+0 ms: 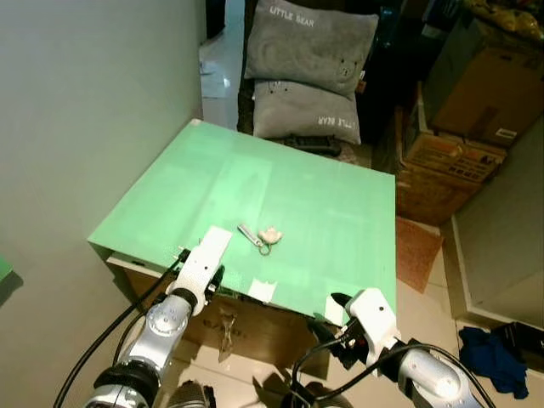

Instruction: Hang keys on a hook

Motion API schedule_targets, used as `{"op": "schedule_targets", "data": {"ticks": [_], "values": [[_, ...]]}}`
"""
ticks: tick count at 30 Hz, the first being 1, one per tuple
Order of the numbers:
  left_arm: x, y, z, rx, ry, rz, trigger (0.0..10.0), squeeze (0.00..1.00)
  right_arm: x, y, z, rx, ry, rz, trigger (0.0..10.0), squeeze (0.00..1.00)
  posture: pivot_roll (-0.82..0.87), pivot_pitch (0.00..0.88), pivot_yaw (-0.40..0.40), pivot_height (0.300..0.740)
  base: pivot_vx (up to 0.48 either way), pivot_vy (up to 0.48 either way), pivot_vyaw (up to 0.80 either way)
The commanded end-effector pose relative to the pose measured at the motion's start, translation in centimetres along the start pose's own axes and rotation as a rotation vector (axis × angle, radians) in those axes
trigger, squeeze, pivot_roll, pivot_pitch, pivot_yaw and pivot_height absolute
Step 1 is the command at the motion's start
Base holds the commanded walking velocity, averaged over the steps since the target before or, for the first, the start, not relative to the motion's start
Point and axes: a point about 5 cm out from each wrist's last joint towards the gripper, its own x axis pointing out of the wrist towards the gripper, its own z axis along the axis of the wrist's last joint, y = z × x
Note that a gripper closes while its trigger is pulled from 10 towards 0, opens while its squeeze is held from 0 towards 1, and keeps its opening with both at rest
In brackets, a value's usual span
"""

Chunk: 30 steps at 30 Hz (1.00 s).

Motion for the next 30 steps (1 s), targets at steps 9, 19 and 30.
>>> {"op": "schedule_targets", "data": {"ticks": [9,19,30], "values": [[0.4,-0.8,0.2,0.023,0.004,-0.021,10.0,0.00,-0.7,0.4,0.0,0.003,0.008,-0.001,10.0,0.00,-0.07,0.148,-0.090,0.696,0.000,0.000,0.00],[0.2,-0.8,-0.7,0.020,0.054,0.003,9.4,0.00,-0.9,0.4,-0.1,0.006,0.019,-0.009,10.0,0.00,-0.08,0.155,-0.090,0.696,0.000,0.000,0.00],[0.6,-1.3,-0.8,-0.015,0.092,0.043,6.2,0.00,-1.2,0.5,-0.2,0.008,0.025,-0.011,10.0,0.00,-0.09,0.161,-0.092,0.696,0.000,0.000,0.00]]}}
